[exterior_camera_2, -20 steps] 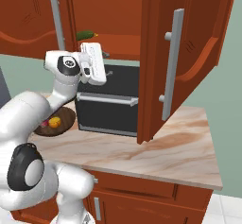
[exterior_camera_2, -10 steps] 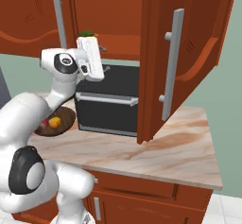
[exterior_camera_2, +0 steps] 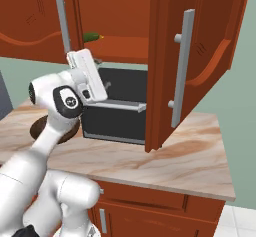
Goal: Open the cabinet. Pick the orange and apple from the cabinet and place them into the bowl. Then close the cabinet.
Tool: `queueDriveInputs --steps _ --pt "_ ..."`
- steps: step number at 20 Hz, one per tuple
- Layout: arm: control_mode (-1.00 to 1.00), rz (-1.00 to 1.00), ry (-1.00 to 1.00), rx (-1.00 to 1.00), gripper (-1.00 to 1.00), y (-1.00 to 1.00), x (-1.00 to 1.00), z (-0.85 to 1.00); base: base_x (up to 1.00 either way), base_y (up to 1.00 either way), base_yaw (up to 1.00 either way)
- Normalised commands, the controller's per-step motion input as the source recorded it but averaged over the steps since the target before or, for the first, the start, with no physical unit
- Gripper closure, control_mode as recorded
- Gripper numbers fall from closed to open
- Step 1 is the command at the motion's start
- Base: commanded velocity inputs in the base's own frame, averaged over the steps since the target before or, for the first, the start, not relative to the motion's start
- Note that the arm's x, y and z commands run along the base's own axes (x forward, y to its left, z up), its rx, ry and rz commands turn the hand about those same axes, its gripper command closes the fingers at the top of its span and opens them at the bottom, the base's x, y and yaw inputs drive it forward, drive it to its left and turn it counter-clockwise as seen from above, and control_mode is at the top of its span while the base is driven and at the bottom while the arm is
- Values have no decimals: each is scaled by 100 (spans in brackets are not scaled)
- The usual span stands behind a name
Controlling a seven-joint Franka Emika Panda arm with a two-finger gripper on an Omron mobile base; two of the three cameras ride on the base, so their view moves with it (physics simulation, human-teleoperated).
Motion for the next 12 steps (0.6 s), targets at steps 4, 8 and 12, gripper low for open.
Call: queueDriveInputs --steps 4,8,12 --pt "-100 30 -1 7 -100 -16 -100 2 0 0 0" --pt "-100 30 -16 1 -100 -19 -100 29 0 0 0" --pt "-100 10 -5 0 -100 0 -39 16 0 0 0"
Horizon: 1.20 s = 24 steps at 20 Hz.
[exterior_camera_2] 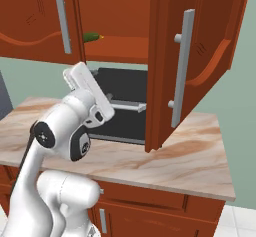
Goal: Open the cabinet. Pick the orange and apple from the cabinet and place them into the bowl. Then close the cabinet.
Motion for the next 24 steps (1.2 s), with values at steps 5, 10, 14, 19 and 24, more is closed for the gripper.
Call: queueDriveInputs --steps 5,10,14,19,24 --pt "-100 3 -5 -16 -100 5 -16 22 0 0 0" --pt "-100 7 -1 -57 -100 1 -43 73 0 0 0" --pt "-100 2 0 -58 -100 1 -62 51 0 0 0" --pt "-100 -2 -1 -7 -100 0 -17 15 0 0 0" --pt "-100 -6 0 -3 -100 0 -54 8 0 0 0"
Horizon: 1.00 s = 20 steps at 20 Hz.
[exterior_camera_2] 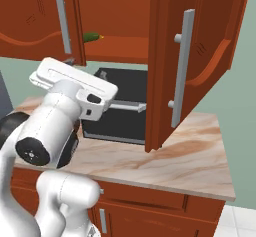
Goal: Open the cabinet. Pick the orange and apple from the cabinet and place them into the bowl. Then close the cabinet.
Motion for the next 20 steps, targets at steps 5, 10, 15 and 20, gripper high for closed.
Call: queueDriveInputs --steps 5,10,15,20 --pt "-100 -13 7 -12 -100 0 -100 29 0 0 0" --pt "-100 -17 25 -12 -100 0 -100 21 0 0 0" --pt "-100 -19 38 -8 -100 -5 -100 6 0 0 0" --pt "-100 -24 39 -3 -100 -30 -99 0 0 0 0"
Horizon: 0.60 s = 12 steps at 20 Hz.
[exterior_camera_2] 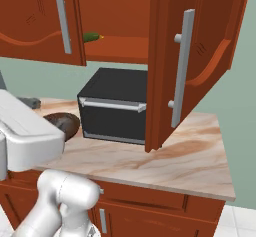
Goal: Open the cabinet. Pick the orange and apple from the cabinet and place them into the bowl. Then close the cabinet.
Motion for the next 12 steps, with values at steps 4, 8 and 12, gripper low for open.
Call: queueDriveInputs --steps 4,8,12 --pt "-100 -15 11 0 -100 -73 -67 0 0 0 0" --pt "-100 -6 0 10 -100 -99 -49 0 0 0 0" --pt "-100 6 -4 12 -100 -92 -4 0 0 0 0"
